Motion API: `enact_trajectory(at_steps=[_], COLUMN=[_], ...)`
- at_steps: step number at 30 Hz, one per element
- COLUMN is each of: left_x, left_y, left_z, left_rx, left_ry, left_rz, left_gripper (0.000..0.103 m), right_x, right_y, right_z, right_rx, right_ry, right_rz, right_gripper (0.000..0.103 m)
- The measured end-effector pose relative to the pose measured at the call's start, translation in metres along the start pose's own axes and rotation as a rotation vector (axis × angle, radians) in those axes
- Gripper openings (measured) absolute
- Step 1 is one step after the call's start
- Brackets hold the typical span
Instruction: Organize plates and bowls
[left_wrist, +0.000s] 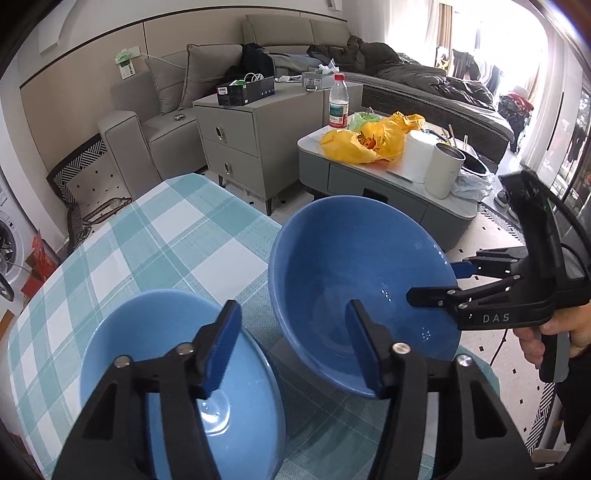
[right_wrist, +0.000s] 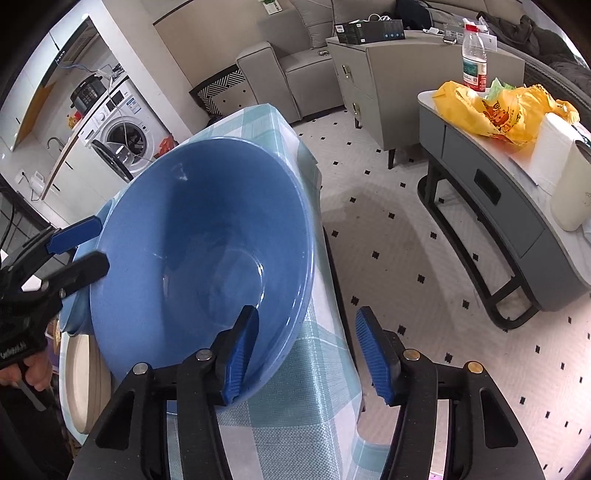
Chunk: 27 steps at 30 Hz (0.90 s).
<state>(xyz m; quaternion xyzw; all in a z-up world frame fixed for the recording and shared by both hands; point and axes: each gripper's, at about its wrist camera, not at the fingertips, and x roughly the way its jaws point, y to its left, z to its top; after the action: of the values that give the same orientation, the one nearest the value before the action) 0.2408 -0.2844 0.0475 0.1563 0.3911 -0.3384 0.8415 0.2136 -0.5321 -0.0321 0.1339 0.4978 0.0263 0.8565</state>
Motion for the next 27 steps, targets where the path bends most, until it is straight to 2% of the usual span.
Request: enact_trajectory(at_steps=[4, 12, 17, 23, 27], left_x=[-0.005, 0.006, 0.011, 0.014, 0.013], left_y=[0.002, -0.002, -0.01, -0.011, -0.01], left_z=[0.001, -0.001, -0.003, -0.003, -0.004], left_rx=[-0.005, 0.001, 0.017, 0.016, 0.012], left_ry=[-0.042, 0.001, 0.017, 0.025, 0.025], left_rz=[-0.014, -0.033, -0.051, -0.033, -0.026], left_gripper=[0.049, 0.046, 0.036, 0.023, 0.02], right_x=[0.001, 0.003, 0.003, -0.001, -0.007], right_y=[0.001, 0.003, 0.003, 0.006, 0.009], right_z=[-0.002, -0.005, -0.005, -0.003, -0.002], right_rx=[-0.004, -0.013, -0.018, -0.025, -0.041], right_ry=[0.004, 0.011, 0.011, -0.008, -0.03], right_rz=[0.003, 0.01, 0.015, 0.012, 0.013], right_gripper=[0.055, 0.053, 0.049, 0.039, 0.03])
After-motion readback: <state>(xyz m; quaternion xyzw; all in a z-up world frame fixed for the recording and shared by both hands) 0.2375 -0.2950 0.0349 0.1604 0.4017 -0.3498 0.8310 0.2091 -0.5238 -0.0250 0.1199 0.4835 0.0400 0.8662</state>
